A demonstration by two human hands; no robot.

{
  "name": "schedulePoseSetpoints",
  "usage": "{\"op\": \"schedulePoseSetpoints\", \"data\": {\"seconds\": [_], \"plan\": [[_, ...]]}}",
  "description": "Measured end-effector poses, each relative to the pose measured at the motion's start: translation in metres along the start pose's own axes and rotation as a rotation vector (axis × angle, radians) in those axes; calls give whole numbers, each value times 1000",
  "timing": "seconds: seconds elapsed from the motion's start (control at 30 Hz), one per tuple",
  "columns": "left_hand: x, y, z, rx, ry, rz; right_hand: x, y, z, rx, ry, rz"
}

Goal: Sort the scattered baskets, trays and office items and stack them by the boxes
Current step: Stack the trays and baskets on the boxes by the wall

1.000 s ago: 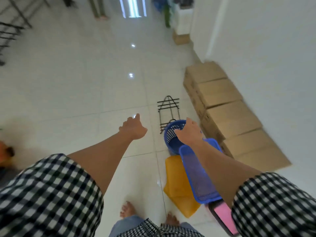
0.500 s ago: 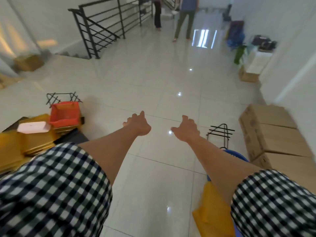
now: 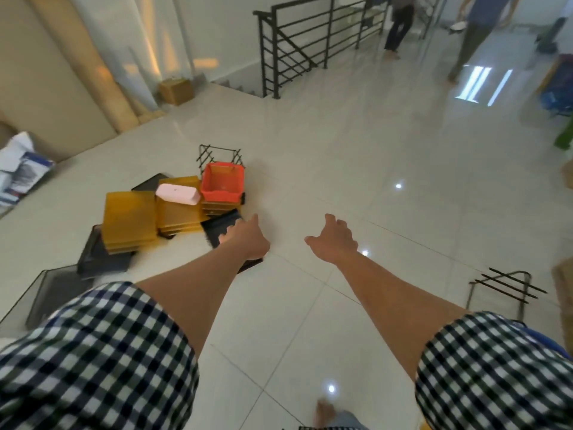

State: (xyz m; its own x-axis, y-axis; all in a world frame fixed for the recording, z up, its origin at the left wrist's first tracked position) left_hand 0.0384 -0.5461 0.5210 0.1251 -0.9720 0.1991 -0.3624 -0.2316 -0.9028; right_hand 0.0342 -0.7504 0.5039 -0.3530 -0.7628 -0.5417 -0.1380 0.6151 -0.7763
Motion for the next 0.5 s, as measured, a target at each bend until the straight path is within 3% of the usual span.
{"op": "schedulePoseSetpoints", "data": {"seconds": [0.5], "plan": [[-283,-22,41,-11,-521,-174,-225,218,69,-401,-338,-136]]}}
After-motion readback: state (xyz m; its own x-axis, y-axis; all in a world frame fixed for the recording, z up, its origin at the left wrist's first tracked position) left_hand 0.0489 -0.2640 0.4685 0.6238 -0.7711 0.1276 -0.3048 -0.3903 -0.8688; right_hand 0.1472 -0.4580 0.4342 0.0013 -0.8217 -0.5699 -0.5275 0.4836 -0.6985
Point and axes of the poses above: each hand's wrist, its own z-axis towards the middle knuckle, its own y-axis out of the palm, x = y × z, the point moved 5 cm from there along z, towards the middle knuckle, and after that the axes turned 5 degrees about z, right-handed, at the moved point
